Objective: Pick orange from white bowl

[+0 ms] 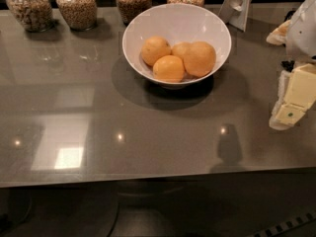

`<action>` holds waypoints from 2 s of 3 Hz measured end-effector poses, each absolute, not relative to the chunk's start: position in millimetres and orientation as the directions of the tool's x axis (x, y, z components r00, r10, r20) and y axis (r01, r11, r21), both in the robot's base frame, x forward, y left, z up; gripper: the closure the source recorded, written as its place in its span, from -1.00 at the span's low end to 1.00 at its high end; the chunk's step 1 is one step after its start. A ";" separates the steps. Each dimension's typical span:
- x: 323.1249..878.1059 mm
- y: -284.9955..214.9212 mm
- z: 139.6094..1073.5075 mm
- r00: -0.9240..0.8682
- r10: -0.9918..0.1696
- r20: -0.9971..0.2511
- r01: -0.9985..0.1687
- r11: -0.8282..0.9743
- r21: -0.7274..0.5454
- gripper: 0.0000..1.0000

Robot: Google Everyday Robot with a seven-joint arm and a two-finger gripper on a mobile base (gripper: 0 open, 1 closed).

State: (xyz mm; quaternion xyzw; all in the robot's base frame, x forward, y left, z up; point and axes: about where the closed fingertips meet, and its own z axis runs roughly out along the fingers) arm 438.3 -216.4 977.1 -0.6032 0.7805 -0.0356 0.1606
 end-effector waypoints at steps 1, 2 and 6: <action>438.3 -216.4 977.1 -0.221 -0.953 -0.208 -0.930 0.270 -0.249 -1.00; 462.9 -207.3 985.0 -0.184 -0.927 -0.328 -0.920 0.280 -0.275 -1.00; 578.6 -146.9 998.4 -0.108 -0.753 -0.650 -0.879 0.377 -0.292 -1.00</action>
Offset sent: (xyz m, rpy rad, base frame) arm 0.0760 0.0240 0.0282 0.3673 -0.1814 0.0703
